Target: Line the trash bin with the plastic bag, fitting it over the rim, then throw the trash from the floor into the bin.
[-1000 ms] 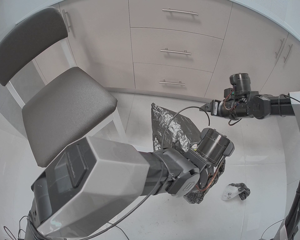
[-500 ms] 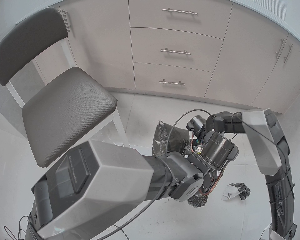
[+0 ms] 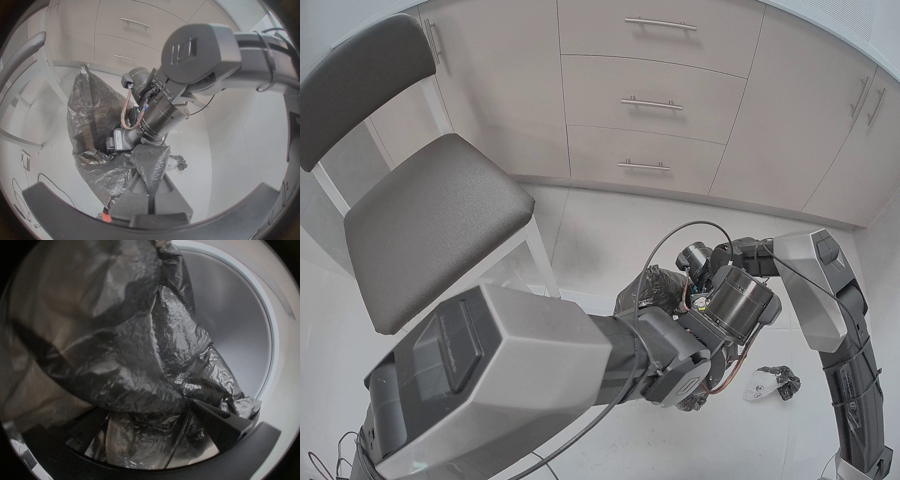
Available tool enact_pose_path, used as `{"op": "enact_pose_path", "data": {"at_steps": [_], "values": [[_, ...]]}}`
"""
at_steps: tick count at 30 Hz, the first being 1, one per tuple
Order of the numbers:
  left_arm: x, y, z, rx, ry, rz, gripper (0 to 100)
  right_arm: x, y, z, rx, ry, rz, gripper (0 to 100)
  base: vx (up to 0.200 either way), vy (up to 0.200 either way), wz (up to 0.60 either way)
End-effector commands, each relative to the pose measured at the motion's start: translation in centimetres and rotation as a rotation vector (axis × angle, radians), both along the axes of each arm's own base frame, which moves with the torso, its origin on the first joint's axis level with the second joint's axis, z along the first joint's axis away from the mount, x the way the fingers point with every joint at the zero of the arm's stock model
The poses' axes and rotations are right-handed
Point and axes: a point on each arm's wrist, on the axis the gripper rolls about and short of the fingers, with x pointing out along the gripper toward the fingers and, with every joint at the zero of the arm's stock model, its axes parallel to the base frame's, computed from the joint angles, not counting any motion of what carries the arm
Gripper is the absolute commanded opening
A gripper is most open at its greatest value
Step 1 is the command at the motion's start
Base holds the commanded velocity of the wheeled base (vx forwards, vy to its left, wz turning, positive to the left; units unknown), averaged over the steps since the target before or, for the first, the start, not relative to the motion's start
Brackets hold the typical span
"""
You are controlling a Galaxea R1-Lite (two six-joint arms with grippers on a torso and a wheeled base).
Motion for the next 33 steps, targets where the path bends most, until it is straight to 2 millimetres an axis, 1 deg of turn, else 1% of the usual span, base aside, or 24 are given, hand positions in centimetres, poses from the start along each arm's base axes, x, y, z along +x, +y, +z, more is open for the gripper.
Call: {"op": "enact_pose_path", "data": {"at_steps": [1, 2, 3, 7, 12, 18, 20, 22, 25, 27, 28, 31, 33], "values": [[0.0, 0.0, -0.2, 0.002, 0.003, 0.001, 0, 1.0, -1.3, -2.0, -0.021, -0.011, -0.034, 100, 0.0, 0.0, 0.0], [0.1, 0.0, -0.3, 0.003, 0.005, 0.001, 0, 1.3, -1.5, -2.4, -0.022, -0.015, -0.037, 100, 0.0, 0.0, 0.0], [0.1, 0.0, -0.3, 0.003, 0.005, 0.001, 0, 1.3, -1.5, -2.4, -0.022, -0.015, -0.037, 100, 0.0, 0.0, 0.0], [0.2, 0.0, -0.5, 0.006, 0.007, 0.005, 0, 2.4, -3.0, -4.2, -0.044, -0.046, -0.049, 100, 0.0, 0.0, 0.0], [0.2, 0.0, -0.6, 0.002, 0.011, 0.01, 0, 2.9, -4.0, -5.1, -0.048, -0.054, -0.073, 100, 0.0, 0.0, 0.0], [0.3, 0.1, -0.6, 0.004, 0.012, 0.011, 0, 3.0, -3.9, -5.1, -0.041, -0.069, -0.076, 100, 0.0, 0.0, 0.0], [0.4, 0.1, -0.6, 0.002, 0.013, 0.014, 0, 3.2, -4.0, -6.1, -0.044, -0.069, -0.078, 100, 0.0, 0.0, 0.0], [0.4, 0.1, -0.7, 0.004, 0.014, 0.014, 0, 3.2, -4.1, -6.5, -0.046, -0.066, -0.081, 100, 0.0, 0.0, 0.0], [0.4, 0.1, -0.6, 0.002, 0.013, 0.014, 0, 3.5, -4.4, -8.0, -0.081, -0.08, -0.096, 100, 0.0, 0.0, 0.0], [0.4, 0.1, -0.6, 0.002, 0.013, 0.014, 0, 3.6, -4.4, -8.3, -0.085, -0.088, -0.098, 100, 0.0, 0.0, 0.0], [0.4, 0.1, -0.6, 0.002, 0.013, 0.014, 0, 3.7, -4.3, -8.8, -0.09, -0.1, -0.101, 100, 0.0, 0.0, 0.0], [0.4, 0.1, -0.6, 0.002, 0.013, 0.014, 0, 3.8, -4.3, -8.6, -0.088, -0.106, -0.103, 100, 0.0, 0.0, 0.0], [0.4, 0.1, -0.6, 0.002, 0.013, 0.014, 0, 3.8, -4.3, -8.0, -0.086, -0.117, -0.104, 100, 0.0, 0.0, 0.0]]}}
